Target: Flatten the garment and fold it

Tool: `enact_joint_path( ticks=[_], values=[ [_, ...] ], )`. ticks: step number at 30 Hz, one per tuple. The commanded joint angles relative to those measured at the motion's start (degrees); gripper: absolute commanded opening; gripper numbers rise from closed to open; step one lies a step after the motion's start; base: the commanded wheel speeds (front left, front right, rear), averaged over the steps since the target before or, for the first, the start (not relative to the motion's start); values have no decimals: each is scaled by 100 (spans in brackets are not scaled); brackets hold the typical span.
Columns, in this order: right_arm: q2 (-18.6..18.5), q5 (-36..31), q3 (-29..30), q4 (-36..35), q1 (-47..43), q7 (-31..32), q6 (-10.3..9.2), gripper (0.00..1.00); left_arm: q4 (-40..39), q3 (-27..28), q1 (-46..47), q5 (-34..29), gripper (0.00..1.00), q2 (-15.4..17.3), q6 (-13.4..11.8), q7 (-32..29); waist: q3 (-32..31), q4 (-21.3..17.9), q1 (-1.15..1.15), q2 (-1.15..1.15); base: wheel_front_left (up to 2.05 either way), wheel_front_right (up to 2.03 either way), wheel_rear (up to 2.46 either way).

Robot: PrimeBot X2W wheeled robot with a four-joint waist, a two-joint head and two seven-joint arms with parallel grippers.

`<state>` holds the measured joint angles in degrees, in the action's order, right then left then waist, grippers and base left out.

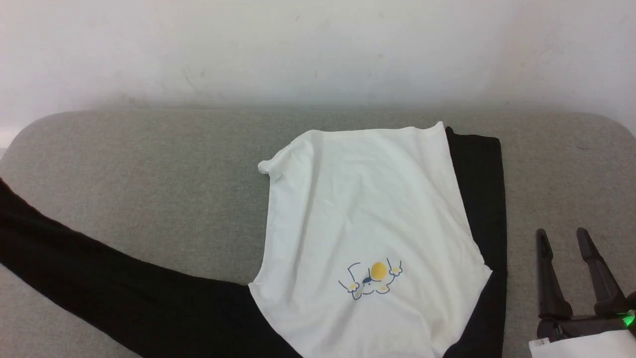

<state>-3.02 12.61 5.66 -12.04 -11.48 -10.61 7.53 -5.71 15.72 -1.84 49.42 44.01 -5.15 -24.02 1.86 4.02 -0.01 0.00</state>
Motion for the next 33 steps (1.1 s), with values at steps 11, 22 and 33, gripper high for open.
enact_joint_path(
  ticks=[11,22,33],
  values=[
    [14,-41,163,-141,-115,84,-4,100,-2271,-1000,78,-307,0,-526,7,228,19,48,1,0,0,0,0],
    [14,-111,713,-499,-70,237,-4,100,-2316,-3955,1348,-1884,0,-1712,-14,-57,95,111,1,0,0,0,0],
    [14,-65,783,-604,6,271,-4,100,66,-6451,2121,-2631,0,-3737,644,419,295,-49,1,0,0,0,0]
  ],
)
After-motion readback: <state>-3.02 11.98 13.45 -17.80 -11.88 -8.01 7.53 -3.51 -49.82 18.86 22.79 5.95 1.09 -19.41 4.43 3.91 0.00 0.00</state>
